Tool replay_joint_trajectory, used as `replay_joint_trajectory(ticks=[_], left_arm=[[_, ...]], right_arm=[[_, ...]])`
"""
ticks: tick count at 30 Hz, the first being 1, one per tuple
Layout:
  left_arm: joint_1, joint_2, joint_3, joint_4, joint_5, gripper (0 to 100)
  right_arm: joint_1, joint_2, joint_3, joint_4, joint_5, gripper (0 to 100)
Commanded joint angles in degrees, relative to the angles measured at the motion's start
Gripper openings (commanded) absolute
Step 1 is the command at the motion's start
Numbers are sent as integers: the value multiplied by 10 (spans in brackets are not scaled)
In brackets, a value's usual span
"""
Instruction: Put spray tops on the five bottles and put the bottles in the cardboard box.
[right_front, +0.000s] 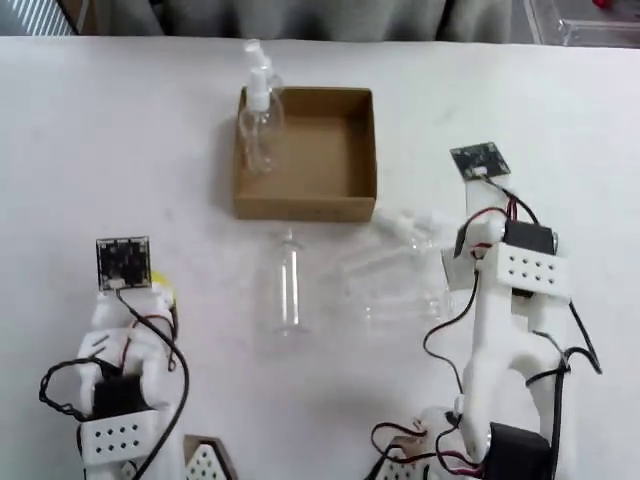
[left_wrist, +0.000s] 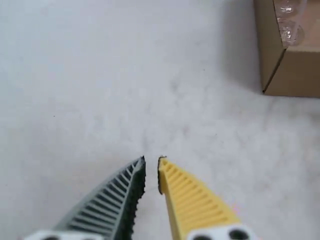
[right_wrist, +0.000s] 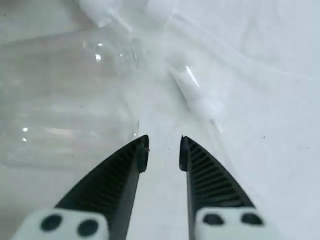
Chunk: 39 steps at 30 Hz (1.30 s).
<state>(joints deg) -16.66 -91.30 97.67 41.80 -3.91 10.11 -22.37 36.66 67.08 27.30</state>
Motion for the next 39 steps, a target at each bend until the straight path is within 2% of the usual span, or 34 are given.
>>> replay_joint_trajectory(ticks=[1,8,15,24,29,32,39], left_arm=[[9,-9,-3,4,-5,57],[9,-9,-3,4,-6,57],[9,-9,-3,4,-6,57],[9,-9,-3,4,-6,59],[9,-9,-3,4,-6,59],[9,-9,-3,4,-6,59],[9,-9,-3,4,-6,59]], right_arm=[[18,-19,4,-19,34,85],[66,-18,39,-69,108,143],[71,61,47,-148,116,130],[68,208,-59,-150,116,131],[53,212,-61,-156,120,166],[48,212,-60,-156,158,200],[28,220,-57,-159,185,199]])
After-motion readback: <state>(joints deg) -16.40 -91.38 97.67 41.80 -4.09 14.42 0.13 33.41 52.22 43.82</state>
